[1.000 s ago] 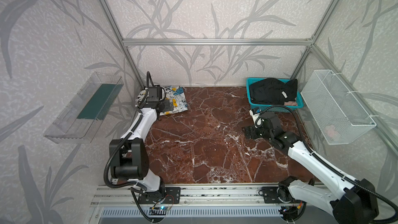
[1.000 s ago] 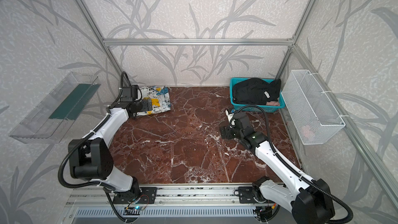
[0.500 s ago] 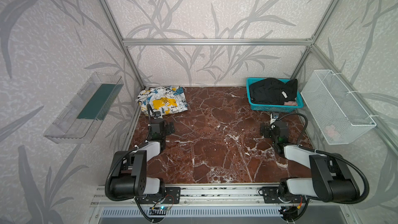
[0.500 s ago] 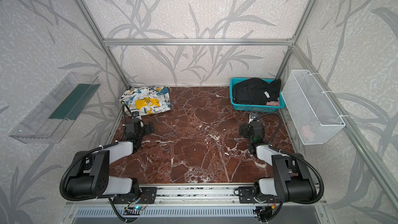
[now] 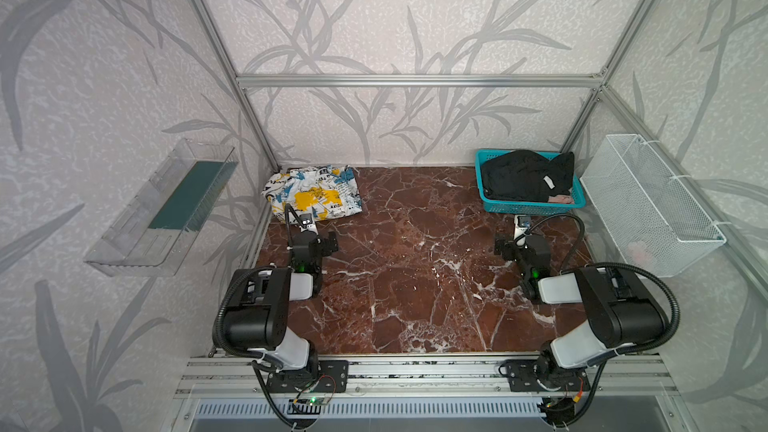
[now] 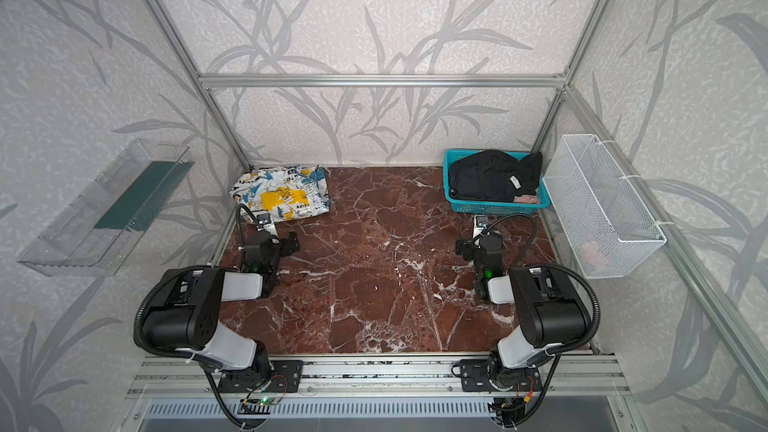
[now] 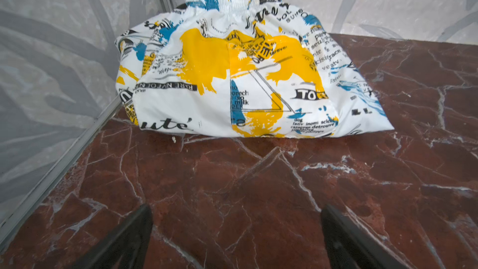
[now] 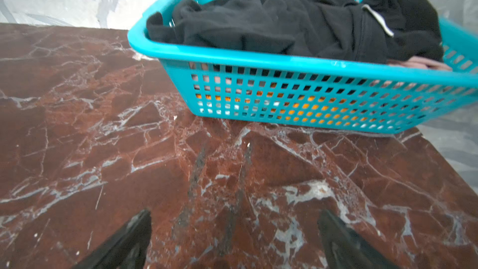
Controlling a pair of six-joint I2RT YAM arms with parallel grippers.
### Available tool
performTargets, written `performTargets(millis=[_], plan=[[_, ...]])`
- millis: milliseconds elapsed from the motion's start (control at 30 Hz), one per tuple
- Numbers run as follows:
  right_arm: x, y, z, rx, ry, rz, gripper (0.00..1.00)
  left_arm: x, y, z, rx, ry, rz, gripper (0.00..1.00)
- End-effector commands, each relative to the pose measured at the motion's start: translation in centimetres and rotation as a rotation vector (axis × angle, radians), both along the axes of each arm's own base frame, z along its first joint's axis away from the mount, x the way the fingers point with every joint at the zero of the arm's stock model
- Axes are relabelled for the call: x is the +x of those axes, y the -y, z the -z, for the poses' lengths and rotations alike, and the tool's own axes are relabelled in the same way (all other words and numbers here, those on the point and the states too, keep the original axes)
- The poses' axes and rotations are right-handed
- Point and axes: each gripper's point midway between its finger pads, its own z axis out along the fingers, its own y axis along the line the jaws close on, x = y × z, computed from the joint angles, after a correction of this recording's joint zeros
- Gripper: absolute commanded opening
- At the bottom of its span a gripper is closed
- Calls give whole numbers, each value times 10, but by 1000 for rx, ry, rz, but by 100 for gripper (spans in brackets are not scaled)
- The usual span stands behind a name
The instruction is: Fold and stack the mixed laundry pile
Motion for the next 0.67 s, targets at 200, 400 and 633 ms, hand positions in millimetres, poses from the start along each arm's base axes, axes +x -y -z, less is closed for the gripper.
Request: performTargets(millis=[200, 400, 633], plan=[[7, -4, -13, -11, 51, -20, 99, 4, 2, -13, 18, 63, 15, 99], [7, -4, -14, -11, 56, -20, 99, 4, 2, -12, 20, 65, 17, 99], [7, -4, -13, -12, 55, -20, 99, 4, 1, -13, 22, 67, 14, 99]])
